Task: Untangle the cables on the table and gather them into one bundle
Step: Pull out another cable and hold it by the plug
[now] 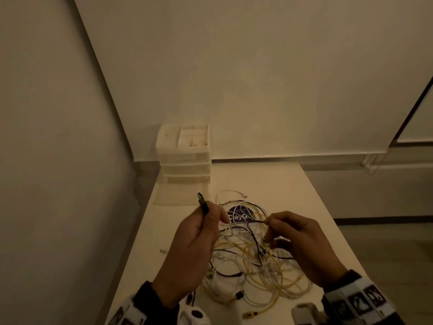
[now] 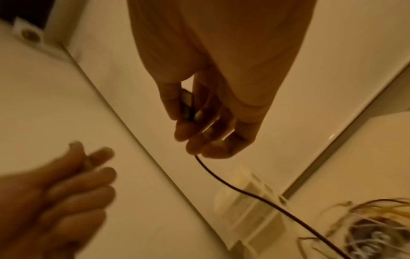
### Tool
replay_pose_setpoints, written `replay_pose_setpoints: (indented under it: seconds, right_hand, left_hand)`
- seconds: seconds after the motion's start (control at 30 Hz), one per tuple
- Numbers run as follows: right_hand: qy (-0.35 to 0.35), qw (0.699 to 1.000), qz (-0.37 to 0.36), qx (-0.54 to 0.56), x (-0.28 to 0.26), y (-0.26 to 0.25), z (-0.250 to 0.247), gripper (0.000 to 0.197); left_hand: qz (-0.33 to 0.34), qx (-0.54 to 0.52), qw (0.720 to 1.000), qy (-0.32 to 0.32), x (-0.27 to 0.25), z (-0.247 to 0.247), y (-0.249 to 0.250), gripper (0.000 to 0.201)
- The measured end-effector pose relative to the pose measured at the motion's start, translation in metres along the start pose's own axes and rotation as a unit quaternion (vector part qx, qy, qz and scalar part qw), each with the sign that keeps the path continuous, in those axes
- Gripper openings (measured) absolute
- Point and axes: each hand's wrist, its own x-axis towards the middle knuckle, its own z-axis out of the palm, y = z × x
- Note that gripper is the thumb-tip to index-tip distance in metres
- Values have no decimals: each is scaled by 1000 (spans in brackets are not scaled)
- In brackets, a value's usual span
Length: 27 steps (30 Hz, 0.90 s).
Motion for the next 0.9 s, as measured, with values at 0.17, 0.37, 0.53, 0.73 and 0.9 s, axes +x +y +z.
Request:
replay_pose_setpoints:
  seconds: [0.17,0.37,0.53,0.73,0.9]
  right_hand:
    - [-132,989,-72,-1,4,-35,6,32]
    - [-55,993,-93,43,14,-41,27,35]
    - [-87,994,-51,28,24,-41,47,37]
    - [-86,991,-21,98,29,-32,50,47]
    - [-94,993,-57,40,34,-23,39,48]
  left_hand:
    - [11,-2,1000,8,22,10,2,30]
    - [26,44,999,-4,33,24,8,32]
    - [22,37,999,9,45,34,8,28]
    - [-21,-37,999,22,44,51,0,41]
    - [79,27,994,65,49,53,-12,19]
